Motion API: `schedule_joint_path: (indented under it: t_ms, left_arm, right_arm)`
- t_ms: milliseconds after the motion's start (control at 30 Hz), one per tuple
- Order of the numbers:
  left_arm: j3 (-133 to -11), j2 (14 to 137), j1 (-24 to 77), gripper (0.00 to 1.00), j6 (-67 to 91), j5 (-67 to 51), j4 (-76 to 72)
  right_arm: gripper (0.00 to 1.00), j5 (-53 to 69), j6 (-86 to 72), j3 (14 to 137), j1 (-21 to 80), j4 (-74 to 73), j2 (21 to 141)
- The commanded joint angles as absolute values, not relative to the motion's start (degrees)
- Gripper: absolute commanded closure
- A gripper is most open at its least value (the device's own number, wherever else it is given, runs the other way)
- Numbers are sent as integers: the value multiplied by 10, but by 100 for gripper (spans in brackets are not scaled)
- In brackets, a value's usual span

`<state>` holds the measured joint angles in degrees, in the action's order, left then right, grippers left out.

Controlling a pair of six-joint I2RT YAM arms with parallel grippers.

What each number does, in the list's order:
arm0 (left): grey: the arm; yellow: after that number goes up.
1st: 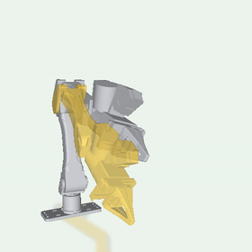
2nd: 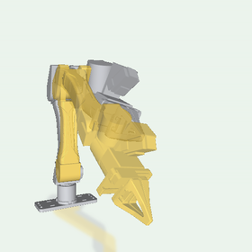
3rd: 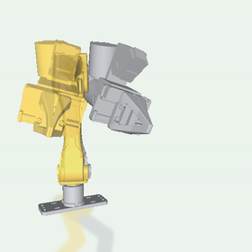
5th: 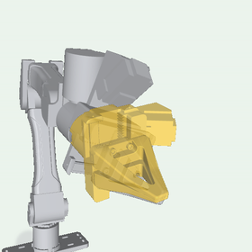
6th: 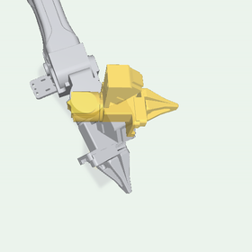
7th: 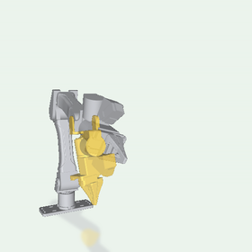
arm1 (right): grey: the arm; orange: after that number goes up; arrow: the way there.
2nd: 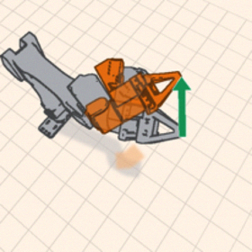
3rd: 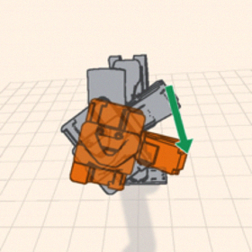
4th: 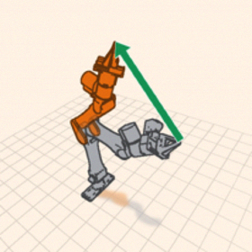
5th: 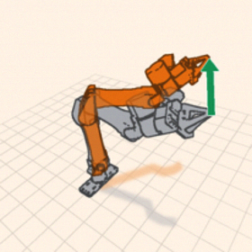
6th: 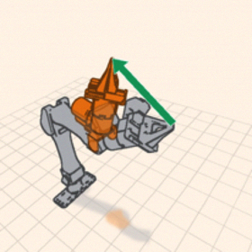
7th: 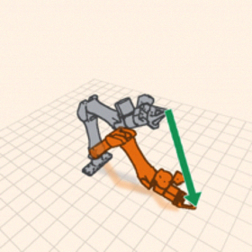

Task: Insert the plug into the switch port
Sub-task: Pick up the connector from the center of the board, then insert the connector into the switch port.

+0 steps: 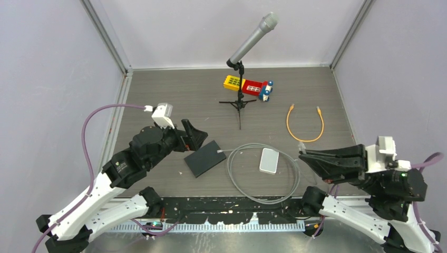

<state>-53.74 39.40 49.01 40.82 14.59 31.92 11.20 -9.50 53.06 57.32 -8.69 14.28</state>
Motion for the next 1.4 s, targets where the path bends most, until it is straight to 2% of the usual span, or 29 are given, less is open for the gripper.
schedule_joint_path:
  t_ms: [0, 300, 433, 533, 700, 833, 1067, 1367]
  left_arm:
    - [-550, 396, 491, 0, 395, 159, 318]
    - [-547, 401, 491, 0, 366, 155, 319]
    - [-544, 420, 487, 0, 338, 218, 358]
    - [-544, 469, 439, 0, 326, 203, 380]
    - [-521, 554, 267, 2, 321, 32, 334]
    - [-507, 602, 192, 2, 322, 3, 308]
    - [-485, 637, 171, 9, 323, -58, 287]
    - [-445, 645, 170, 9, 325, -84, 241]
  right_arm:
    - [100, 129, -121, 561, 577, -58, 125]
    - [100, 103, -124, 592, 576, -119, 149]
    - [100, -47, -94, 632, 577, -289, 258]
    - [100, -107, -94, 616, 577, -332, 372]
    - [100, -80, -148, 521, 576, -223, 516]
    - [99, -59, -221, 438, 576, -57, 611]
    - [99, -98, -199, 450, 618, -15, 799]
    - [99, -146, -209, 406, 678, 106, 840]
